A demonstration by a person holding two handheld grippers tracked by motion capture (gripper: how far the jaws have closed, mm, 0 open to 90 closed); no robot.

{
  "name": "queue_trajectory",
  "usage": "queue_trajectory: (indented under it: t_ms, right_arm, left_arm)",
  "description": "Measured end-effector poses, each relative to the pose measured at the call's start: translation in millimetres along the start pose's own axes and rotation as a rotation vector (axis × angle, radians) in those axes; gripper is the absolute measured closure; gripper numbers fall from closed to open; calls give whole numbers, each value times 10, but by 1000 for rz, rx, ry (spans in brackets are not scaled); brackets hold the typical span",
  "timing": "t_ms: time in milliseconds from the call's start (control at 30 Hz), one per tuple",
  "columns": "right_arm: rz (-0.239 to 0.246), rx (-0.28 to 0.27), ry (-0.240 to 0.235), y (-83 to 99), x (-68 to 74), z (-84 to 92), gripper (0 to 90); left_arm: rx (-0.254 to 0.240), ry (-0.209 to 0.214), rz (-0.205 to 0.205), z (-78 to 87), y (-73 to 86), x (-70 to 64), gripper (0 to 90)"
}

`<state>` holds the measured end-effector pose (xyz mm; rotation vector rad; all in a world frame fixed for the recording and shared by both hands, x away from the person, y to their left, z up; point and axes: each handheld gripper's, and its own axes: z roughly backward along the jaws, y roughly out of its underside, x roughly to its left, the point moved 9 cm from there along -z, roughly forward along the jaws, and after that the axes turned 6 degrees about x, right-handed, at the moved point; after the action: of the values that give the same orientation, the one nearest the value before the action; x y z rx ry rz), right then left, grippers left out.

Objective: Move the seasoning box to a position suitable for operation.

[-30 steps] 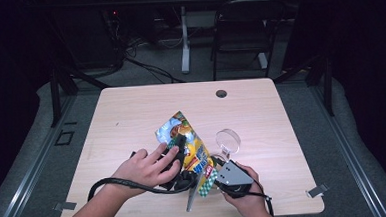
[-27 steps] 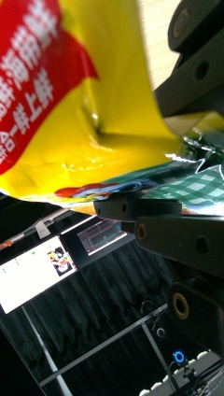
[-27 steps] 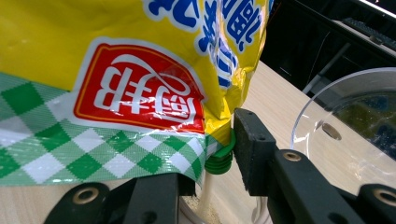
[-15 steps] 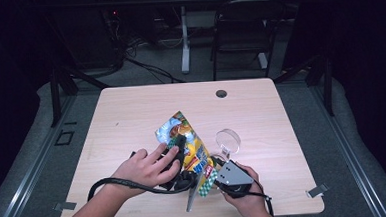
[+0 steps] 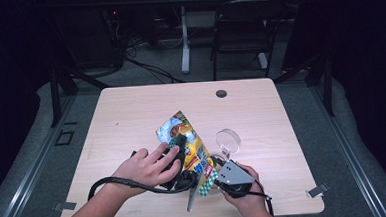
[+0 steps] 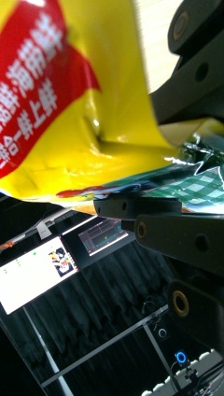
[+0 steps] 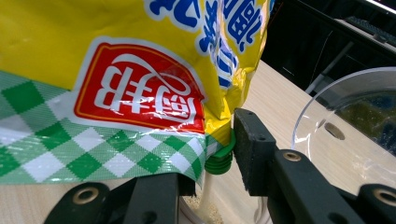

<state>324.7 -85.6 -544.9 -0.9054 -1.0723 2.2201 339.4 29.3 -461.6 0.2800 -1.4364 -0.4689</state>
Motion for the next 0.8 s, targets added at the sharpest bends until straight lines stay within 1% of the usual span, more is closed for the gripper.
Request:
queue_trajectory:
  t_ms: [100,133,300,400,533,567,600,767,800]
  right_arm:
    - [1,-1,0,-2,1,0,712]
    - [0,-1,-1,-3,2,0,712]
    - [-1,-2,0,-6,-3,4,712]
    - [-6,-3,-5,-6,-2,3,712]
    - [-10,-7,-8,-10,-3,5,712]
    - [-13,-7,-11,-10,-3,5,712]
    - [-13,-7,-12,-11,-3,5,712]
    - [-19,-7,-17,-12,-6,8,712]
    - [-22,-9,-16,-13,-8,7,712]
  left_arm:
    - [-2,-2,2,1,0,2,773]
    - [5,9,-2,6,5,-1,773]
    - [5,7,-9,6,1,12,773]
    - [4,5,-6,6,-1,14,774]
    - [14,3,-25,10,8,29,775]
    - [17,11,-24,12,10,27,775]
    - [15,3,-27,11,10,31,775]
    - [11,3,-18,10,5,35,777]
    - [3,2,-8,8,-1,34,777]
